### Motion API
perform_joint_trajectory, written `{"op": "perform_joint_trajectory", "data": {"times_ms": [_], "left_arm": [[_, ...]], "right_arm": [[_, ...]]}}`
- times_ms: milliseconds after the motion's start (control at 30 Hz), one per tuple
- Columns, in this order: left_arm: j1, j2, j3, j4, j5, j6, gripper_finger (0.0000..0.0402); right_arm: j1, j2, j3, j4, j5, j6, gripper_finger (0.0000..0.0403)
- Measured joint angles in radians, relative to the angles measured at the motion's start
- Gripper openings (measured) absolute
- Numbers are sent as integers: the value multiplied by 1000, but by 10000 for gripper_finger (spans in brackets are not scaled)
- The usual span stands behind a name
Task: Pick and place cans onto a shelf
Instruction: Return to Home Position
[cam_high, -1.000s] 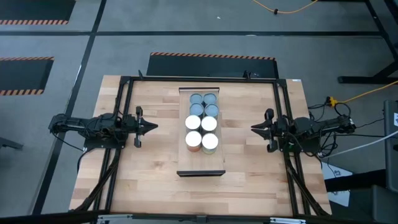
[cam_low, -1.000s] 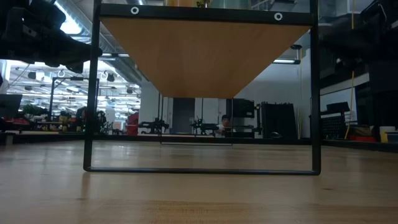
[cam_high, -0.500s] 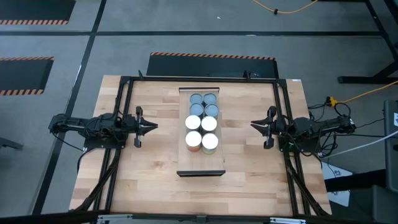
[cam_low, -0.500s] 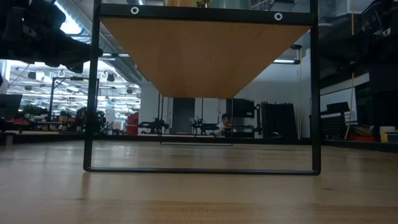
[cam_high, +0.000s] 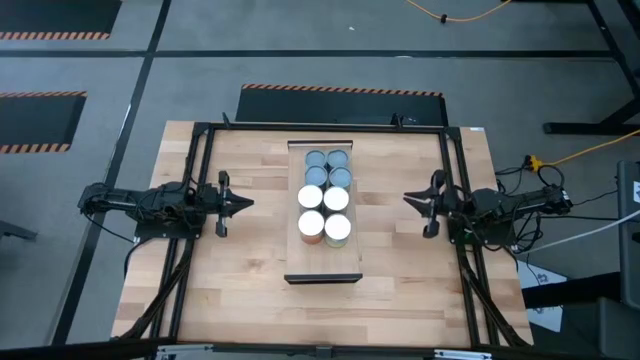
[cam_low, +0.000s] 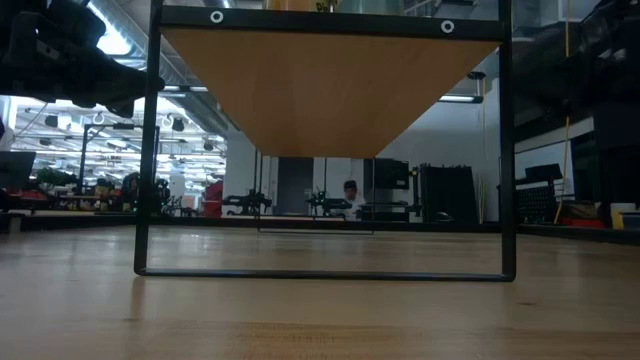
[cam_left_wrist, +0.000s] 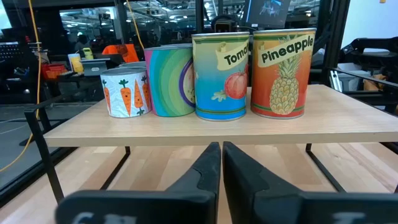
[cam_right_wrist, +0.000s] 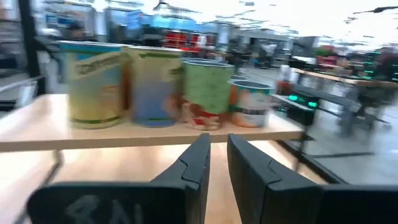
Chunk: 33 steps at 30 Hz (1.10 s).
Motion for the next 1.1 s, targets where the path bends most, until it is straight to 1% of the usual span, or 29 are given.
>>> {"op": "perform_joint_trajectory", "data": {"times_ms": [133, 233, 367, 567, 700, 767, 933, 1100], "left_arm": [[0, 0, 0, 0, 0, 0, 5], [0, 0, 0, 0, 0, 0, 1], [0, 0, 0, 0, 0, 0, 3], [0, 0, 0, 0, 0, 0, 17], [0, 0, 0, 0, 0, 0, 24], [0, 0, 0, 0, 0, 0, 27], [0, 0, 0, 0, 0, 0, 31], [0, 0, 0, 0, 0, 0, 25]], "right_arm": [[0, 0, 0, -12, -121, -2, 61], [0, 0, 0, -14, -161, -6, 61], [0, 0, 0, -15, -165, -36, 61], [-11, 0, 0, -15, -166, -77, 61], [-79, 0, 0, -15, -165, -85, 61], [-121, 0, 0, -17, -182, -86, 61], [-226, 0, 0, -30, -287, -73, 61], [-289, 1, 1, -51, -409, -36, 61]]}}
